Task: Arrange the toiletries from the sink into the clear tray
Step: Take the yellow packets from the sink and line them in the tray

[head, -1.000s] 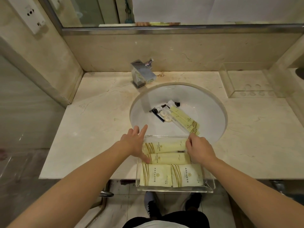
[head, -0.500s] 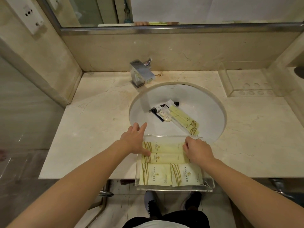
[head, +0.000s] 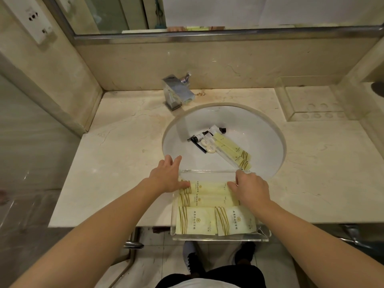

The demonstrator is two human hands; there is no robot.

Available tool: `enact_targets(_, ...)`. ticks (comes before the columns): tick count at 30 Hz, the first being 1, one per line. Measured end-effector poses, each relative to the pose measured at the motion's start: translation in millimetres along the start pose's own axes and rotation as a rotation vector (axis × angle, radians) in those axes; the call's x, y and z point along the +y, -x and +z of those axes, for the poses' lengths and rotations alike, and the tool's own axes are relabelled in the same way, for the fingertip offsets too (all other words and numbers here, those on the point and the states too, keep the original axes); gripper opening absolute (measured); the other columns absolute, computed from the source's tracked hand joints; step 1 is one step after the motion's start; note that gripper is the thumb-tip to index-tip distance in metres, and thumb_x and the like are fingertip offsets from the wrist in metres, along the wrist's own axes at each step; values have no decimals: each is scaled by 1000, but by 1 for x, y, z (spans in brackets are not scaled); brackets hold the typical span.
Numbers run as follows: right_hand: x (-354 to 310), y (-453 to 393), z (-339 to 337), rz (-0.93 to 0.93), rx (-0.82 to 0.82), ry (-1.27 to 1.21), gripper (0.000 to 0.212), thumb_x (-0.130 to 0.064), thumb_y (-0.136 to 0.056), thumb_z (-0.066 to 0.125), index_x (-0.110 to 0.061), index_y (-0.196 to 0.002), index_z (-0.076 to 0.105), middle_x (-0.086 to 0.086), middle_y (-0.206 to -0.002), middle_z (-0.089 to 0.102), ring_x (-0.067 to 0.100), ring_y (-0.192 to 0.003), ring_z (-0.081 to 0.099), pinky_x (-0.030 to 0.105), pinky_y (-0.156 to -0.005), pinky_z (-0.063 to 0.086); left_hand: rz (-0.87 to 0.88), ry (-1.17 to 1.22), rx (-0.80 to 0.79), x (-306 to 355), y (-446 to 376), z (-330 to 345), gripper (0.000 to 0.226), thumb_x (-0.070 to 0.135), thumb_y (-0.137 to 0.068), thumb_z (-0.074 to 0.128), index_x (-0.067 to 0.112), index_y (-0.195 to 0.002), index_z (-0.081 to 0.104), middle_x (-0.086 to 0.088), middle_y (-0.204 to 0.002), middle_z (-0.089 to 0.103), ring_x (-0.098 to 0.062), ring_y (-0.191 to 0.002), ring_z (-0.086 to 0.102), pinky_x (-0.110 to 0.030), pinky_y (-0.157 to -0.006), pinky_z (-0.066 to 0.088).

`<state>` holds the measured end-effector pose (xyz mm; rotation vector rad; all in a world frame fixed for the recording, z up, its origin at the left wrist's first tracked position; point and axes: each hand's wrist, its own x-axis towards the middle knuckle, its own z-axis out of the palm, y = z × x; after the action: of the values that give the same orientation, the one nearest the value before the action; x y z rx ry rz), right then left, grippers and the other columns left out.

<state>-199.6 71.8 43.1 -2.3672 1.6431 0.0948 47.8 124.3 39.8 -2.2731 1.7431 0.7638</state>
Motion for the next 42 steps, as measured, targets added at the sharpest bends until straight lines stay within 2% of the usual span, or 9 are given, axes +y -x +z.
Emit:
enact_targets(12, 7, -7, -4, -74, 113, -4, 25, -41, -93, 51, -16, -88, 51, -1, -70, 64, 22, -60, 59, 31, -57, 47, -22, -2, -27, 5, -11, -18, 110, 66, -66, 71, 21, -150, 15, -9, -140, 28, -28, -129, 35, -44, -97, 47)
enact_targets(18, 16, -34, -8, 15, 252, -203, 20, -28, -91, 54, -14, -76, 53, 3, -55, 58, 26, -48, 55, 33, -46, 47, 56, 151, -23, 31, -30, -37, 86, 57, -70, 74, 22, -140, 38, -6, -133, 38, -25, -124, 40, -42, -101, 44)
enact_targets(25, 49, -85, -7, 187, 22, -312, 15, -23, -90, 48, -15, -81, 56, 2, -71, 61, 24, -65, 57, 26, -48, 36, 13, 327, -82, 74, -67, -39, 54, 53, -84, 63, 16, -122, 57, -7, -121, 57, -24, -110, 55, -37, -94, 47)
enact_targets(29, 68, -117, 3, 182, -190, -352, 12, -22, -90, 50, -17, -80, 57, 4, -86, 61, 24, -76, 60, 31, -59, 46, -34, 395, -117, 101, -94, -38, 38, 40, -92, 56, 11, -117, 59, -2, -113, 59, -22, -106, 56, -30, -86, 43)
enact_targets(31, 76, -132, 8, 154, -283, -394, 13, -21, -90, 50, -16, -80, 57, 7, -91, 62, 25, -80, 61, 33, -66, 50, -62, 438, -176, 114, -110, -34, 23, 34, -94, 53, 12, -96, 60, 0, -92, 54, -20, -87, 53, -28, -74, 39)
enact_targets(34, 84, -150, 15, 135, -368, -434, 19, -20, -92, 48, -12, -86, 64, 9, -94, 64, 25, -82, 61, 34, -74, 52, -87, 475, -249, 135, -133, -24, 37, 29, -96, 47, 16, -63, 36, 0, -63, 36, -16, -57, 34, -30, -58, 27)
enact_targets(39, 93, -175, 29, 82, -431, -423, 28, -19, -89, 51, -9, -111, 65, 9, -114, 62, 28, -100, 60, 38, -85, 53, -199, 629, -357, 159, -163, -8, 17, 24, -100, 43, 16, -86, 48, 3, -79, 40, -18, -74, 45, -35, -76, 46)
enact_targets(40, 94, -180, 30, 68, -443, -422, 31, -20, -89, 51, -9, -116, 63, 9, -118, 60, 29, -106, 58, 38, -89, 51, -217, 662, -372, 163, -168, -4, 12, 22, -99, 44, 14, -96, 52, 1, -89, 46, -20, -83, 49, -36, -80, 46)
enact_targets(42, 97, -188, 33, 46, -475, -423, 40, -21, -90, 51, -10, -128, 56, 10, -126, 56, 29, -116, 53, 37, -96, 46, -271, 717, -402, 170, -177, 2, 32, 19, -98, 45, 12, -130, 47, -7, -124, 49, -27, -108, 53, -36, -86, 47)
